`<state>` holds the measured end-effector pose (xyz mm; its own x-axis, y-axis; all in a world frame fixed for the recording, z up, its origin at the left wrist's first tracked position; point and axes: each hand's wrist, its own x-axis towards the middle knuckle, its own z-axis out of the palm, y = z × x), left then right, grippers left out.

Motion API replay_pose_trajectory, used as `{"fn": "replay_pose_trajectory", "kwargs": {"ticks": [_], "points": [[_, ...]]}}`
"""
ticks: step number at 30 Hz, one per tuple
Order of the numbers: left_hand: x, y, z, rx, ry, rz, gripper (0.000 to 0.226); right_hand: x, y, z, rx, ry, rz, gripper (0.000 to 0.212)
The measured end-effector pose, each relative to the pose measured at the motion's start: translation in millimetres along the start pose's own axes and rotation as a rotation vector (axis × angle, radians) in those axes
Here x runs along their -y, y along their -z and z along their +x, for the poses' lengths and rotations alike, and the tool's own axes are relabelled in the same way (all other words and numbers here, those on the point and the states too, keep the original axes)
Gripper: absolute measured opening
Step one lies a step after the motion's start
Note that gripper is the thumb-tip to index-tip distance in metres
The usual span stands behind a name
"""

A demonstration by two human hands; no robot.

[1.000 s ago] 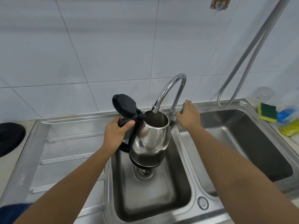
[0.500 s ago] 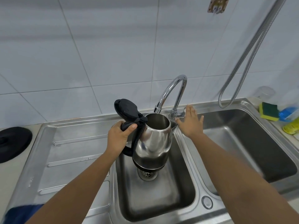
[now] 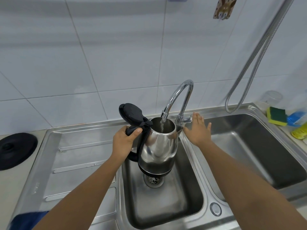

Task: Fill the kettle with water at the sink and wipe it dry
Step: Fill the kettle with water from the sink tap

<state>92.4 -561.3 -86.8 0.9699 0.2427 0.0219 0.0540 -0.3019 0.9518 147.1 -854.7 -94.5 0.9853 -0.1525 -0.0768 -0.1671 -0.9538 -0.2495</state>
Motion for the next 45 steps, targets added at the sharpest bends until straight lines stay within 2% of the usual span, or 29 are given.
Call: {"fn": "replay_pose_trajectory", "kwargs": {"ticks": [8,11,16,20,23,25,28,35,41,45], "points": [[-2.2,2.5,0.0,0.007,0.016,0.006,0.033,-2.5,-0.4,-2.7,0.021,0.0,-0.015,0.083],[-1.9,3.7,-0.5,-0.003,0.02,0.008,0.032,0.0,0.8,-5.1,0.001,-0.02,0.067,0.079],[-1.1,6.2,0.2,-0.029,0.043,-0.011,0.035,22.2,-10.5,-37.6,-0.093,-0.157,0.671,0.07],[-1.2,8.4,0.1,-0.04,0.055,-0.005,0.036,46.7,-16.3,-78.3,-0.043,-0.187,1.068,0.064],[-3.8,9.5,-1.5,-0.04,0.06,-0.01,0.036,61.0,-16.2,-104.5,0.093,-0.103,1.286,0.064],[-6.8,10.9,-3.3,-0.035,0.054,-0.021,0.037,66.9,-13.3,-116.0,0.167,-0.065,1.287,0.07],[-12.3,13.3,-5.3,-0.027,0.038,-0.013,0.039,73.4,-6.1,-122.6,0.166,-0.036,1.308,0.068],[-15.5,21.7,-5.7,0.02,0.0,-0.011,0.047,79.6,-3.3,-129.4,0.151,-0.096,1.279,0.045],[-15.9,24.5,-8.2,0.053,-0.014,0.016,0.041,80.8,-11.4,-135.1,0.153,-0.12,1.307,0.033],[-16.1,24.3,-11.7,0.05,0.005,0.035,0.046,77.9,-13.1,-130.9,0.156,-0.145,1.294,0.041]]}}
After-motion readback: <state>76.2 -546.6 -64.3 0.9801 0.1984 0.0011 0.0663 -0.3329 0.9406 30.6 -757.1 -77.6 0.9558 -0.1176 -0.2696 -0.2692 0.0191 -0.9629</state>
